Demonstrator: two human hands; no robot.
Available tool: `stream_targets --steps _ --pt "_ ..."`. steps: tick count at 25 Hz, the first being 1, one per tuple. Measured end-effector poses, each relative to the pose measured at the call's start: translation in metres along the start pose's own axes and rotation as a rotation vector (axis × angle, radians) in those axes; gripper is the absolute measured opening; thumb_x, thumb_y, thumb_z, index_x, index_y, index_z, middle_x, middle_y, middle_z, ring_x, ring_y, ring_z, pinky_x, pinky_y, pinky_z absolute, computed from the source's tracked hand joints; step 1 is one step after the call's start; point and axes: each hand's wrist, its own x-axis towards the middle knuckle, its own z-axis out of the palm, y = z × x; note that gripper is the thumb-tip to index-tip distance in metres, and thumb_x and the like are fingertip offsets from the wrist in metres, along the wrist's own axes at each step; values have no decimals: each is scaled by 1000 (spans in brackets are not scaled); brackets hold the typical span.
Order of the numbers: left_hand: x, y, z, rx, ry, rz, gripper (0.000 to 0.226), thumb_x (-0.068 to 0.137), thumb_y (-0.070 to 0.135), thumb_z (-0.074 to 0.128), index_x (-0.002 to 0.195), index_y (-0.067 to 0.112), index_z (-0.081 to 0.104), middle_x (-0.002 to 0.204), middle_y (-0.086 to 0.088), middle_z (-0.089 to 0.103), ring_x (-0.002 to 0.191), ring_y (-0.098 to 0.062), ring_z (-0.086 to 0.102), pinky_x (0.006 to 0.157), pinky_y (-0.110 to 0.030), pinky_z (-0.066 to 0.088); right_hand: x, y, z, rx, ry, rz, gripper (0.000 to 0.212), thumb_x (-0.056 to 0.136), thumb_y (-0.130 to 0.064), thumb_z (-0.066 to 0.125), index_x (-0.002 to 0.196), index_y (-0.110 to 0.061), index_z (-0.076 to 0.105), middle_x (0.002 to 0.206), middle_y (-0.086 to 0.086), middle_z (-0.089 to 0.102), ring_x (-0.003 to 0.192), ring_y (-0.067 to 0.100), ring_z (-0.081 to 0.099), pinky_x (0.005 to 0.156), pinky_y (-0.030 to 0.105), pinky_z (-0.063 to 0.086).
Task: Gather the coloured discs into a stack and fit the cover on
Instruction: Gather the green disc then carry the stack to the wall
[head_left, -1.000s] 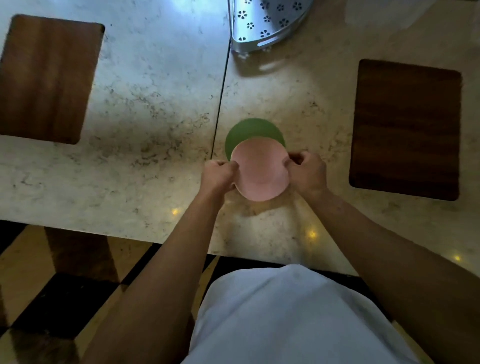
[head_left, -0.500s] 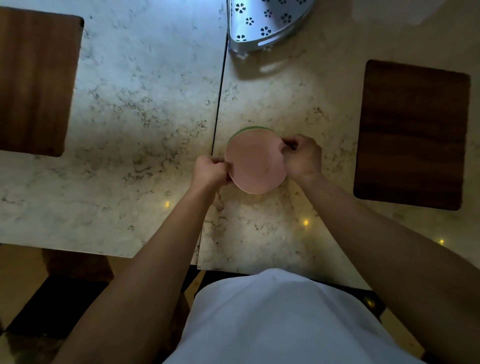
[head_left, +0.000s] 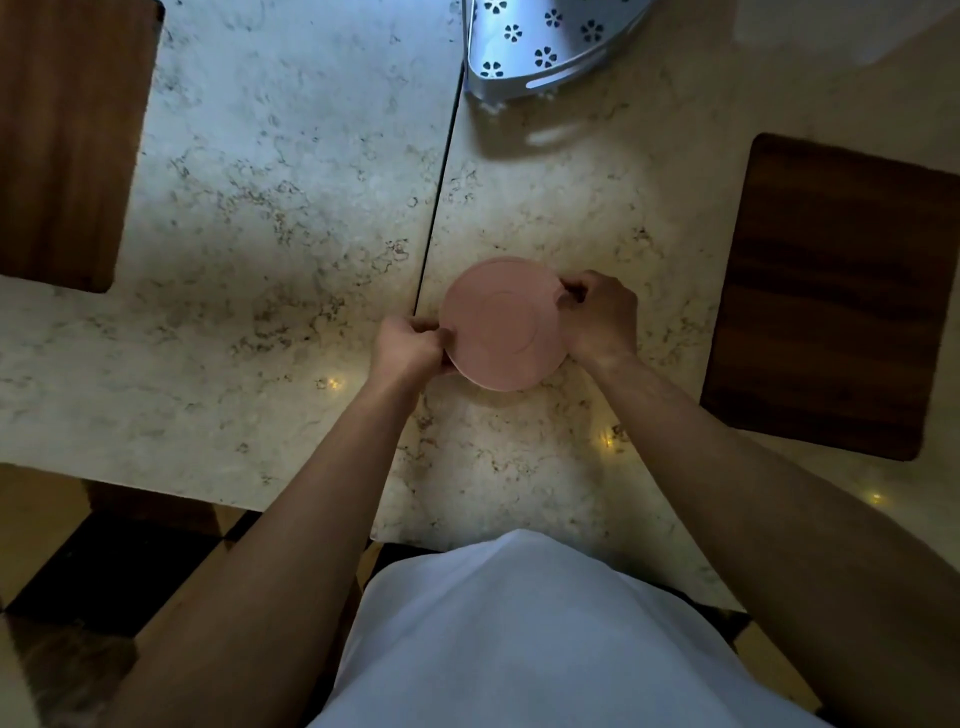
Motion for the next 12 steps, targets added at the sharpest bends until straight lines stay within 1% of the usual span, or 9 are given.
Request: stream_targets --steps 1,3,4,5,6,7,8,10,12 --pt "0 -1 0 21 11 9 14 86 -2 62 78 4 72 74 -17 73 65 -27 75 59 -37 63 0 0 0 -5 -2 1 25 92 -16 58 112 -18 73 106 -3 75 82 3 60 70 8 38" --pt "0 -2 0 105 52 35 17 81 2 66 69 11 72 70 -15 75 66 -29 76 69 -45 64 0 0 2 -15 -3 3 25 91 -15 58 109 -19 74 103 -4 75 77 2 58 59 -3 31" --pt "0 -2 -1 157 80 43 16 79 6 68 66 14 72 69 -14 75 67 -29 76 73 -47 63 0 0 2 -23 -2 -2 25 91 -14 57 107 -19 75 100 -4 75 74 3 57 53 -3 31" --pt "0 -3 -2 210 108 47 13 77 9 71 65 15 73 67 -13 75 67 -27 76 75 -46 63 -1 0 3 -37 -2 -14 24 90 -14 56 105 -18 75 97 -3 75 71 4 58 52 -1 34" --pt "-1 -3 -3 260 134 48 11 75 12 72 64 14 73 65 -11 75 66 -26 75 74 -45 63 -1 -1 4 -55 -6 -26 24 90 -14 55 103 -18 75 95 -1 75 71 7 61 56 4 41" --pt "-1 -3 -4 304 154 48 11 74 14 73 63 12 73 61 -10 74 64 -25 75 73 -45 63 -1 -2 4 -74 -14 -33 25 90 -15 54 101 -17 75 95 3 74 73 12 64 62 14 50" --pt "-3 -3 -4 336 166 46 12 72 15 72 61 11 73 58 -9 73 62 -24 74 71 -44 64 -1 -3 3 -96 -22 -33 26 90 -16 52 100 -16 76 96 6 72 75 16 66 68 23 55" --pt "-5 0 -3 373 174 48 14 70 16 70 59 9 73 55 -9 72 59 -24 73 69 -44 64 -1 -3 1 -154 -24 -46 27 91 -18 50 98 -13 76 95 10 70 76 22 66 73 32 58" --pt "-5 3 -1 386 173 45 14 69 15 71 58 7 73 56 -11 72 59 -27 73 68 -45 64 -2 -4 1 -233 -24 -67 30 93 -21 48 99 -11 75 96 12 69 80 25 66 75 35 57"
